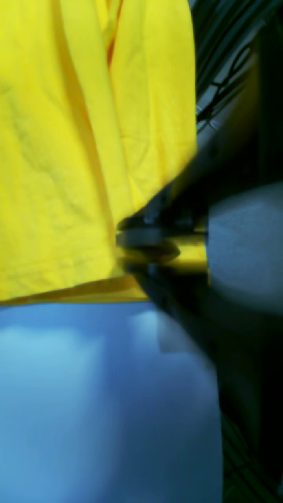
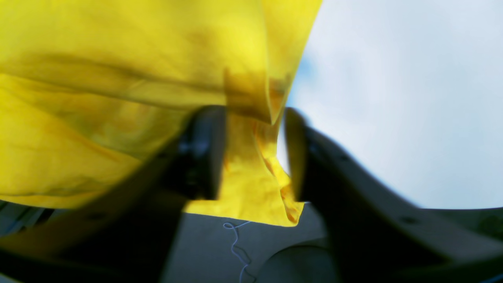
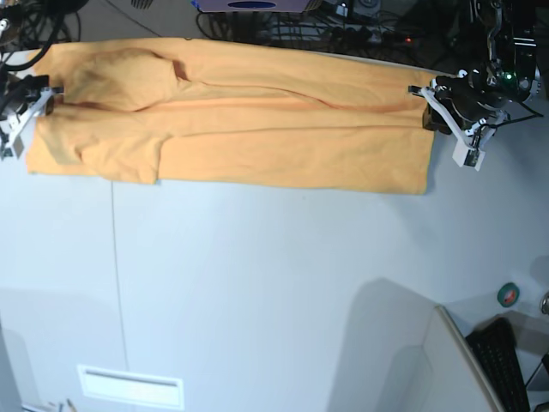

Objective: Layout the t-shirt on the table in an organized manner, then fold the t-shirt properly
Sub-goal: 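Lower the folded edge onto the shirt and release with both grippers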

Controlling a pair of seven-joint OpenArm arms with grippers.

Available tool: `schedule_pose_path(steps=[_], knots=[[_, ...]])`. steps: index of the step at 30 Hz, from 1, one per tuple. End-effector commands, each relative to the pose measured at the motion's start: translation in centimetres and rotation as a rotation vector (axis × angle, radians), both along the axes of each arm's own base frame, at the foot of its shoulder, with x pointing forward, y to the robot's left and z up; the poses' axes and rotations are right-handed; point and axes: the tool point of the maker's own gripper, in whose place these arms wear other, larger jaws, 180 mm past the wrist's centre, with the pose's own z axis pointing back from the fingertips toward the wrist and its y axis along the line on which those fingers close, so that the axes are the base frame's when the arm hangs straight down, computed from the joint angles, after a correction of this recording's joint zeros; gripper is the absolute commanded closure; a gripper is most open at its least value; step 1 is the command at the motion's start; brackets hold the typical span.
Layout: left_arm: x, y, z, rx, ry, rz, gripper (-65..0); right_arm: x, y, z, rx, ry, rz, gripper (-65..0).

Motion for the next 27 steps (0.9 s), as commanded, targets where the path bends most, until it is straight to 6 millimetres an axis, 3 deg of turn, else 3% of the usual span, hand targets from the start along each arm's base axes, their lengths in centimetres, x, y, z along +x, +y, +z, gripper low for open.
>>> schedule_pose_path(steps=[1,4,6,8,10,12,13,14,15,19,21,24,27], knots=[[0.9,1.7,1.4,0.032,-0.051,0.03,-28.6,0.4,-0.9,1.1,-0.028,-0.031,0.006,-29.0],[1.0,4.2,2.8,0.054,-0.097,0.12,-46.6,0.1,-1.5,2.9,-0.064,-0.08,-0.02,-29.1],[1.0,5.1,4.1,0.066,-0.136,0.163,-50.4,0.1,-1.8,4.3,-0.09,-0.122,-0.04,-29.1],[1.3,4.3,4.6,0.045,-0.168,0.177,-49.7,0.5,-1.7,5.8,-0.114,-0.163,-0.029,-29.1],[1.5,3.1,4.3,0.007,-0.181,0.194,-44.3,1.2,-0.6,6.2,-0.103,-0.196,-0.02,-28.8],[2.5,0.7,3.5,-0.05,-0.189,0.185,-29.9,2.2,0.1,6.3,-0.083,-0.223,-0.024,-23.3],[2.6,0.0,2.8,-0.067,-0.176,0.183,-20.4,2.6,0.3,6.3,-0.074,-0.232,-0.031,-18.0],[2.8,-0.6,1.8,-0.079,-0.154,0.178,-8.1,2.8,0.7,5.8,-0.055,-0.229,-0.042,-9.9],[3.0,-1.1,0.6,-0.086,-0.127,0.17,0.0,3.0,0.9,5.4,-0.038,-0.226,-0.052,0.0],[3.5,-3.1,-3.9,-0.098,-0.01,0.13,0.0,3.7,1.5,3.7,0.019,-0.203,-0.085,0.0],[3.6,-3.2,-5.2,-0.078,0.005,0.12,0.0,3.8,1.9,2.7,0.042,-0.182,-0.087,0.0],[2.8,-2.1,-7.1,-0.008,0.029,0.109,0.0,3.0,3.0,0.2,0.094,-0.118,-0.078,0.0],[3.0,-1.0,-8.6,0.033,0.053,0.118,0.0,4.1,2.9,-1.5,0.132,-0.112,-0.096,0.0]])
